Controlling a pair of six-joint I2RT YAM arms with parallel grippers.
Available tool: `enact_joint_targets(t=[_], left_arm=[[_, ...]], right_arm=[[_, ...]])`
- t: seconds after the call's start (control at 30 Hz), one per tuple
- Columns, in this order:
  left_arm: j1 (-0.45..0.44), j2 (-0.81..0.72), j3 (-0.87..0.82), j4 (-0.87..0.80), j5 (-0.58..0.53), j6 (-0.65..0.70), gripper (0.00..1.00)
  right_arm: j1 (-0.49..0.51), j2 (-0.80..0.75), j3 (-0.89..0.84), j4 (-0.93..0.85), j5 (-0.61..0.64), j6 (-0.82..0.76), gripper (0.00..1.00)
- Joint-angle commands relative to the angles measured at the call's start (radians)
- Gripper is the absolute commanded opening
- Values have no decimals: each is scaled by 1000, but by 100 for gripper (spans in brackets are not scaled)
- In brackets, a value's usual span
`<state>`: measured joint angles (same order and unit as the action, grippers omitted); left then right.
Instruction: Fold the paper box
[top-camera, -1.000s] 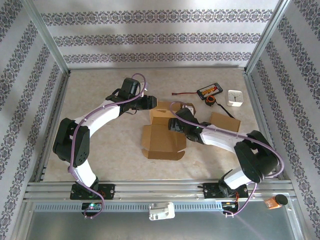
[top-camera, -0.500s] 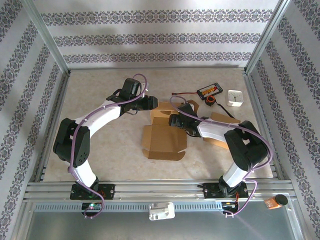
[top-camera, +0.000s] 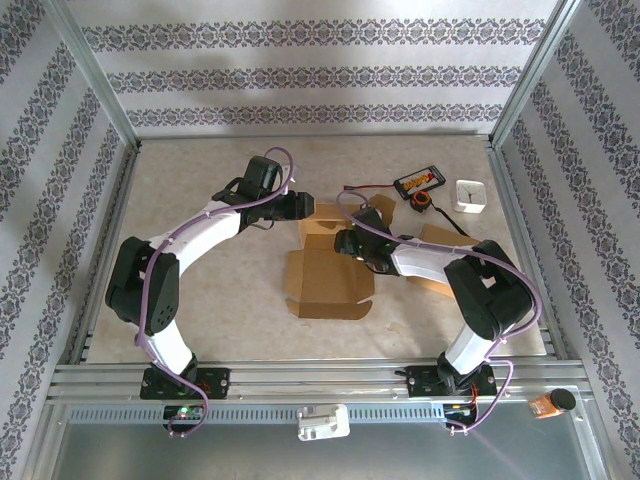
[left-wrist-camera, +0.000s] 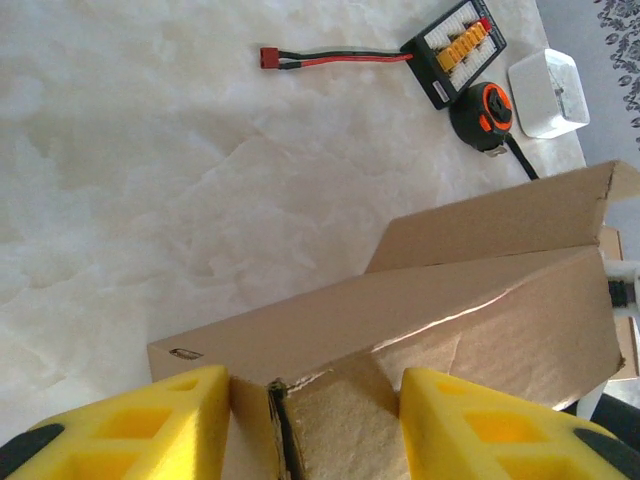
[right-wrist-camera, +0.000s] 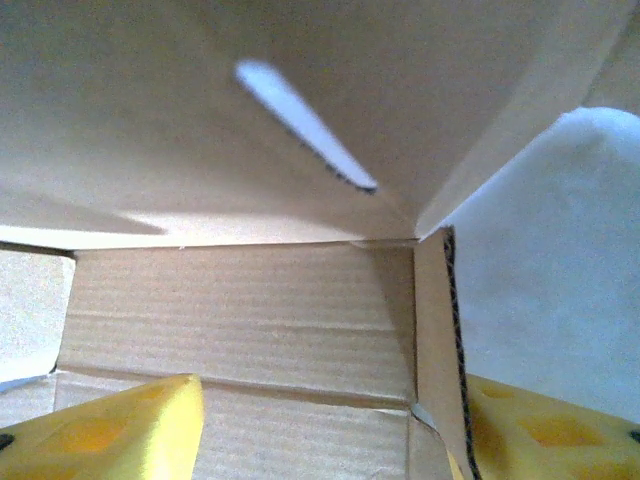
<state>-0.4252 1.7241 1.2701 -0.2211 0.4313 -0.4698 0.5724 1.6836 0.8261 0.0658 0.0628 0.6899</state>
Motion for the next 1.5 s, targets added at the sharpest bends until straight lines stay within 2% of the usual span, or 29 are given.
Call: enact_joint_targets(t=[0.0,0.17,0.3,0.5,0.7,0.9,0.97,1.1,1.2,1.27,1.47], left_arm=[[-18,-6,5,-61,18,30,47],[-19,-7,1,-63,14,27,47],[-20,-9,-2,-66,10,32,47],[-19,-7,4,-68,8,34,47],[-19,-6,12,-75,5,38,47],[-21,5,33,-85,11,40,47],[-24,5,37,-87,12,41,47],[-29,1,42,-81,8,42,48],[-31,8,53,-86,11,41,48],[-32,9,53,-86,9,42,48],[-34,6,45,-81,5,36,48]], right_arm=[[51,48,40,48,-58,-41,63],[80,58,49,55,-68,-47,65],[79,-19,20,50,-54,-65,69],[68,-194,-51,-19,5,-106,77],[39,-418,-138,-92,5,-192,85],[-48,-619,-203,-126,-50,-276,90],[-88,-667,-201,-171,-57,-320,95],[-173,-654,-165,-214,-126,-426,98],[-216,-570,-119,-232,-189,-466,98],[-223,-503,-93,-229,-183,-461,97],[-223,-327,-60,-182,-153,-318,82]])
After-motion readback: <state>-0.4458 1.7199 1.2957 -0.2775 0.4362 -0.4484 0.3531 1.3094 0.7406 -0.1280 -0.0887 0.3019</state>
